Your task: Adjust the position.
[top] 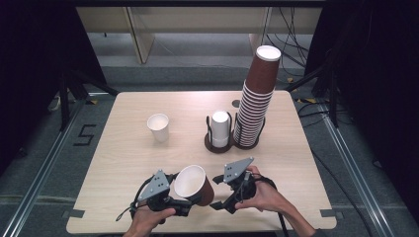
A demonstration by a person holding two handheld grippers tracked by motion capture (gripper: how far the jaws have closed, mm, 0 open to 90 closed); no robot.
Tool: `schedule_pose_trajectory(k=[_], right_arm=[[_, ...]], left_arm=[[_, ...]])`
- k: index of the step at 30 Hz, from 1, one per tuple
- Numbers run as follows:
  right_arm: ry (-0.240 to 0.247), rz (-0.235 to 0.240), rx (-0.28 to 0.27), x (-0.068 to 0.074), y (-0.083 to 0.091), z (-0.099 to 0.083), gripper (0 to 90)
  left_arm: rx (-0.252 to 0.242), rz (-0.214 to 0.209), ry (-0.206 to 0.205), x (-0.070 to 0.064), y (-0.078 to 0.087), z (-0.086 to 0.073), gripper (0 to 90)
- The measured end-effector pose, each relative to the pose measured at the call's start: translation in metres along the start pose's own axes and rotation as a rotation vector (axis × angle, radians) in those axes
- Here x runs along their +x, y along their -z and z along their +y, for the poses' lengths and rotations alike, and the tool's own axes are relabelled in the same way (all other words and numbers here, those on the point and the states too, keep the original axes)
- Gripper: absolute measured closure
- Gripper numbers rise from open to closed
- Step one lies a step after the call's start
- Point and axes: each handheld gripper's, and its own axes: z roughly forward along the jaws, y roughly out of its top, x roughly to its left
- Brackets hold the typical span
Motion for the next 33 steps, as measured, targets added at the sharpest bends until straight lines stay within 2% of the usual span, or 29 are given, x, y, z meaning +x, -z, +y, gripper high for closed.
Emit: schedule_pose_trajectory(k=[3,10,12,21,26,28,29,33], right_arm=[[-0.022,-0.043,-0.002,-0.003,0.011,-0.007,16.1],[-0.069,-0.116,-0.024,-0.010,0.031,-0.020,17.8],[-0.066,-0.132,-0.027,-0.011,0.034,-0.023,17.9],[-0.133,-0.200,-0.038,-0.017,0.048,-0.037,17.9],[-0.156,-0.215,-0.039,-0.018,0.053,-0.043,17.8],[-0.146,-0.225,-0.040,-0.019,0.054,-0.046,17.7],[-0.162,-0.221,-0.039,-0.018,0.054,-0.047,17.7],[-0.167,-0.227,-0.038,-0.017,0.055,-0.050,17.7]], left_arm=[[0.016,0.051,-0.027,0.003,0.003,0.001,12.1],[0.051,0.146,-0.049,0.010,0.006,0.002,12.1],[0.062,0.181,-0.068,0.012,0.007,0.002,12.1],[0.061,0.271,-0.058,0.025,0.013,0.002,12.1],[0.050,0.304,-0.055,0.030,0.016,0.002,12.1],[0.052,0.323,-0.057,0.033,0.017,0.002,12.1],[0.063,0.336,-0.054,0.033,0.018,0.002,12.1],[0.071,0.347,-0.047,0.036,0.018,0.002,12.1]])
